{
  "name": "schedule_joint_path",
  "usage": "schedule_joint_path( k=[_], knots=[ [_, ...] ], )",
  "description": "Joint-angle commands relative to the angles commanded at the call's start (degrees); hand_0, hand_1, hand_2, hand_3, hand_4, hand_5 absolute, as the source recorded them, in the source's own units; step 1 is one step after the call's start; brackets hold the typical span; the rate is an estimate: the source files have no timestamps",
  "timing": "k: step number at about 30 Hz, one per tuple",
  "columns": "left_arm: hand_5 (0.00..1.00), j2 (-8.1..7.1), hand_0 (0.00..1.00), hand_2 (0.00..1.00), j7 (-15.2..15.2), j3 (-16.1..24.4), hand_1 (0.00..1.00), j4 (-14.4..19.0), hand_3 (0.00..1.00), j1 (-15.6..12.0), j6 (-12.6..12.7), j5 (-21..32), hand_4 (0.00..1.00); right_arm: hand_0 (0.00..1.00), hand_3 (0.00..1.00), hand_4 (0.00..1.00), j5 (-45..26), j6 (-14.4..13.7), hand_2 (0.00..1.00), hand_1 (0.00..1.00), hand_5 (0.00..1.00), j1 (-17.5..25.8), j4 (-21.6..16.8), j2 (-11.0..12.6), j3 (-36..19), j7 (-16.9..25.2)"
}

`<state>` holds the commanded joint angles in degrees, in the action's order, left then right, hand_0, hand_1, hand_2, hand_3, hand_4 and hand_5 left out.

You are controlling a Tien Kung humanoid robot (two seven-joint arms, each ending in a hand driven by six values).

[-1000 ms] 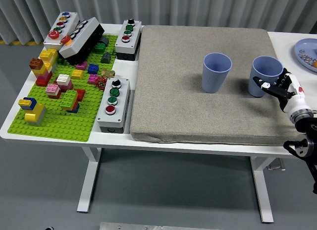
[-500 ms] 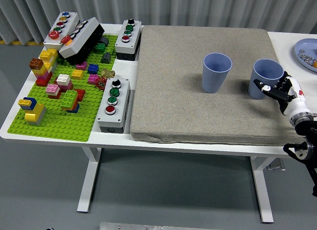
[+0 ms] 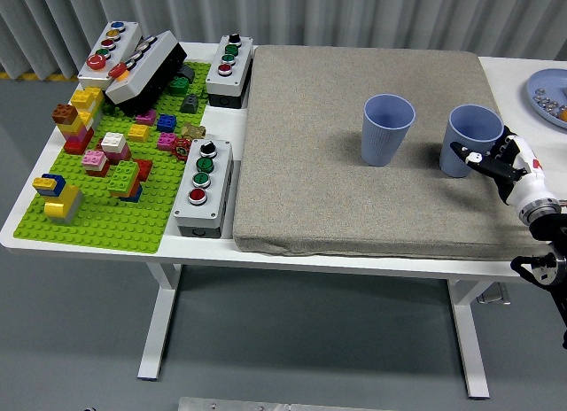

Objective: Pick cup pour cup place

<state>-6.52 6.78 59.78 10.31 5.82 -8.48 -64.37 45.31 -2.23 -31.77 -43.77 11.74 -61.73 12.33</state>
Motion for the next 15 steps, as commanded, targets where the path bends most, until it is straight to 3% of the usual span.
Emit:
schedule_joint_path(
  k=[9,10,15],
  knots=[
    [0.998,0.0,0.807,0.81,-0.05,0.14,0.76,0.0,0.75,0.14,0.05,-0.14,0.528,0.875,0.895,0.726,1.19,0.68,0.93,0.874,0.08,-0.15,-0.2,0.09,-0.95,-0.3],
    [0.998,0.01,0.807,0.81,-0.05,0.16,0.76,0.0,0.749,0.13,0.06,-0.15,0.528,0.92,0.956,0.768,1.4,0.82,0.97,0.911,0.104,-0.17,-0.22,0.12,-1.08,-0.39],
    [0.998,0.03,0.807,0.81,-0.08,0.2,0.76,0.0,0.749,0.12,0.07,-0.16,0.528,0.92,0.956,0.768,1.77,1.48,0.97,0.911,0.104,-0.2,-0.23,0.22,-1.47,-0.67]
  ],
)
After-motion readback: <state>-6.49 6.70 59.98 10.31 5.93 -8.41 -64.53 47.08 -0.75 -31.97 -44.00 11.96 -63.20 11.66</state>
